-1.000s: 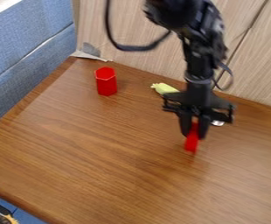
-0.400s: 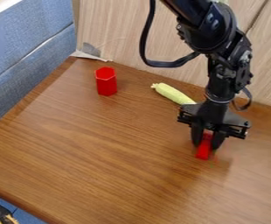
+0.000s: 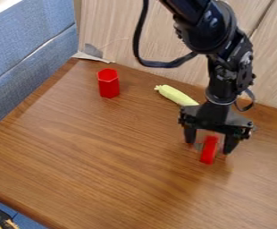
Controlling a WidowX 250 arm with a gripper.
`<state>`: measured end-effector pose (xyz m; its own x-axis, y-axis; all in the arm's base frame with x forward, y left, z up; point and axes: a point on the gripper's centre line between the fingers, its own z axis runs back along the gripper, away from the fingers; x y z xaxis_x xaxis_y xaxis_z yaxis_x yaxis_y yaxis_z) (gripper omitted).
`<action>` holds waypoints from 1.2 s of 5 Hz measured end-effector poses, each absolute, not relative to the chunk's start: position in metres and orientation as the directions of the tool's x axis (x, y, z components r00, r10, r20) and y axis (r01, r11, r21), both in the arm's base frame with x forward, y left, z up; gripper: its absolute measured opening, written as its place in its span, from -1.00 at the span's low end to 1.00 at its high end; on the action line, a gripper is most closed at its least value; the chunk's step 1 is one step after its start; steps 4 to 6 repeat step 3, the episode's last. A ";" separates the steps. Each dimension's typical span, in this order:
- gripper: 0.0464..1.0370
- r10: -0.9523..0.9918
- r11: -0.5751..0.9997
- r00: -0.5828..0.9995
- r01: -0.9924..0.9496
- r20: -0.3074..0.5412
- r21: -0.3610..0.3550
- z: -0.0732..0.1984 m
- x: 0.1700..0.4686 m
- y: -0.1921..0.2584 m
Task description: Put the red cuboid object on the right side of the table
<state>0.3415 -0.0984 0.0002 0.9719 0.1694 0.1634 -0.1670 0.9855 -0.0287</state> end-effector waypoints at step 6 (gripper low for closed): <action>0.93 0.252 0.957 0.948 -0.215 0.196 -0.193 0.061 0.337 -0.068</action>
